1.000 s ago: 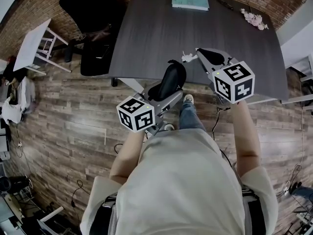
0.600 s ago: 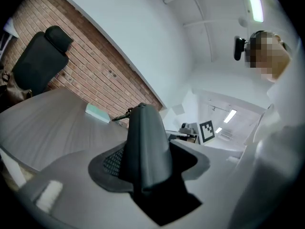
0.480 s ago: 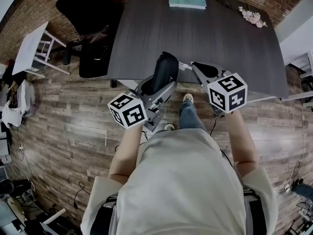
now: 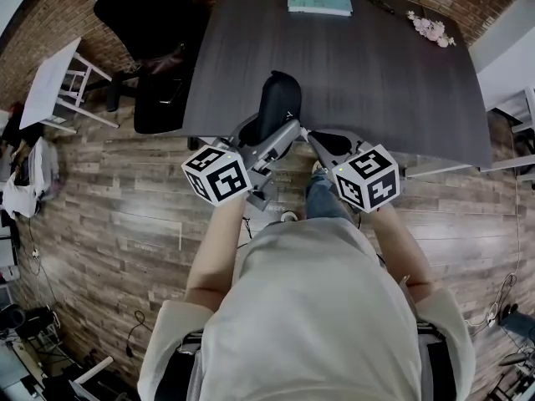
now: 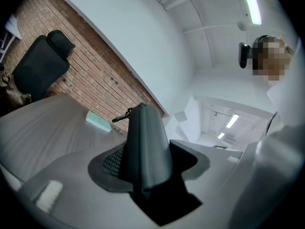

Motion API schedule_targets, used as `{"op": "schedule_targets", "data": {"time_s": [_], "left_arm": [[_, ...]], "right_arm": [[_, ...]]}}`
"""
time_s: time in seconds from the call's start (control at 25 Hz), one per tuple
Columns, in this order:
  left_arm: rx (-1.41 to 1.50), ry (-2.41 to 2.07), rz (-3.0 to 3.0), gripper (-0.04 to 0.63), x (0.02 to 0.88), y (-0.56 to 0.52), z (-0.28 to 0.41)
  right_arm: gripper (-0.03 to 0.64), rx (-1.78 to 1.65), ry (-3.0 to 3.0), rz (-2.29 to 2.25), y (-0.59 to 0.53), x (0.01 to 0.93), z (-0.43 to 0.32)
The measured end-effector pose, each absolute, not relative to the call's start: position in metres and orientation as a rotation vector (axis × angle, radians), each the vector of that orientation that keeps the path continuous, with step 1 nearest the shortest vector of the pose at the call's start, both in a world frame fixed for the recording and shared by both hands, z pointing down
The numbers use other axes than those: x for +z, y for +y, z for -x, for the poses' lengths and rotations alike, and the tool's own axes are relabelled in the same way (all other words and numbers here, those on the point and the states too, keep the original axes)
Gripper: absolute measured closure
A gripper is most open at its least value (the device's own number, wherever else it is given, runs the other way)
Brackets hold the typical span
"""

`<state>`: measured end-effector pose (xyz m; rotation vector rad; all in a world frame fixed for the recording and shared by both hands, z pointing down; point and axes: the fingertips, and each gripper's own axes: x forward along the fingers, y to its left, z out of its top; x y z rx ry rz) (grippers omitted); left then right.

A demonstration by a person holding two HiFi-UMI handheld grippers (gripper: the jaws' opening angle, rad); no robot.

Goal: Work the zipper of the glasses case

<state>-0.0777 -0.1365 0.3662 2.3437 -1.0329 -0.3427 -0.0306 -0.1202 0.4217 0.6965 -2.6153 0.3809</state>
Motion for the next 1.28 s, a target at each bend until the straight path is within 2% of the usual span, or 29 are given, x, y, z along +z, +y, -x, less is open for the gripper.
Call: {"op": "schedule_targets", "data": {"time_s": [0.68, 0.92, 1.04, 1.2, 1.28], "left_arm": [[-0.428, -1.027, -2.29, 0.336, 0.367, -0.173, 0.085], [-0.383, -1.028, -2.236, 0.334, 0.399, -0.193, 0.083], [-0.338, -1.024, -2.195, 0.334, 0.423, -0.207, 0.079], [-0.276, -1.007, -2.146, 0.333, 0.457, -0.229, 0.07], [-0.227, -0.994, -2.129, 0.331, 0.475, -0.243, 0.061]], "right_arm": [[0.612, 0.644, -2.681, -0.344, -0.055, 0.439, 0.081], [0.6, 0.604, -2.633, -0.57, -0.083, 0.463, 0.051], [0.534, 0.678, -2.619, -0.697, -0.108, 0.467, 0.023], [0.533, 0.7, -2.595, -0.859, -0.144, 0.469, -0.015], [0.554, 0.69, -2.575, -0.929, -0.164, 0.471, -0.031]]}}
